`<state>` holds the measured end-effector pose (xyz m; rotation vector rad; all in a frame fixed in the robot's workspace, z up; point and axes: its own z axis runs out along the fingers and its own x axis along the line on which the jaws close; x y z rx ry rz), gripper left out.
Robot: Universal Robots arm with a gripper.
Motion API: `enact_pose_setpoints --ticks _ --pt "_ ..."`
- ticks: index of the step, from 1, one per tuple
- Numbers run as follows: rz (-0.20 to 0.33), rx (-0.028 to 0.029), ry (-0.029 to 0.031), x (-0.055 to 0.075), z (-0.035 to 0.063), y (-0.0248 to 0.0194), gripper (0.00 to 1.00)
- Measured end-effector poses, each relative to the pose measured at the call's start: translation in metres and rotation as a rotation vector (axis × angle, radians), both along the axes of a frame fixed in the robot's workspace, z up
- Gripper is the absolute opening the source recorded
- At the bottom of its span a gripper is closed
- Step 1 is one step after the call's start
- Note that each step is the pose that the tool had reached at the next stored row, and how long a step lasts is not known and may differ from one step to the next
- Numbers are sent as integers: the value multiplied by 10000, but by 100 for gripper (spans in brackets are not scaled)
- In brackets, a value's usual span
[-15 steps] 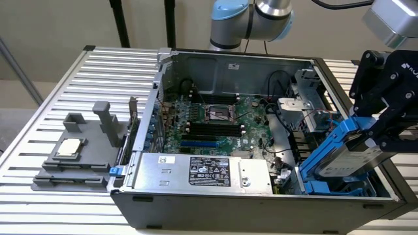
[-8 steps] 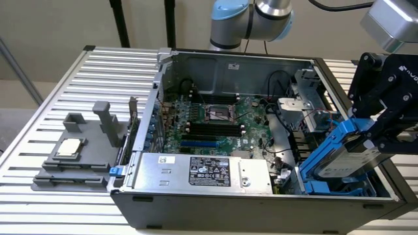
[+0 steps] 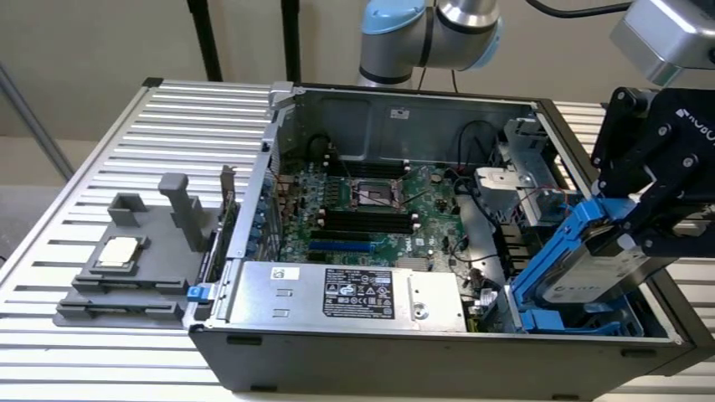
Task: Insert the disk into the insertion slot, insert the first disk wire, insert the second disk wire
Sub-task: 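Insert the disk into the insertion slot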
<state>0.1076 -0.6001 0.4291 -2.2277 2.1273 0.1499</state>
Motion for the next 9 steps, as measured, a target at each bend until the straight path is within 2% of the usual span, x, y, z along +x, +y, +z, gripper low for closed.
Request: enact_pose_setpoints --ticks 6,8,9 --pt "60 14 -1 0 -5 21 33" --pt "75 2 0 0 -2 22 33" --pt "82 2 0 0 -2 22 39"
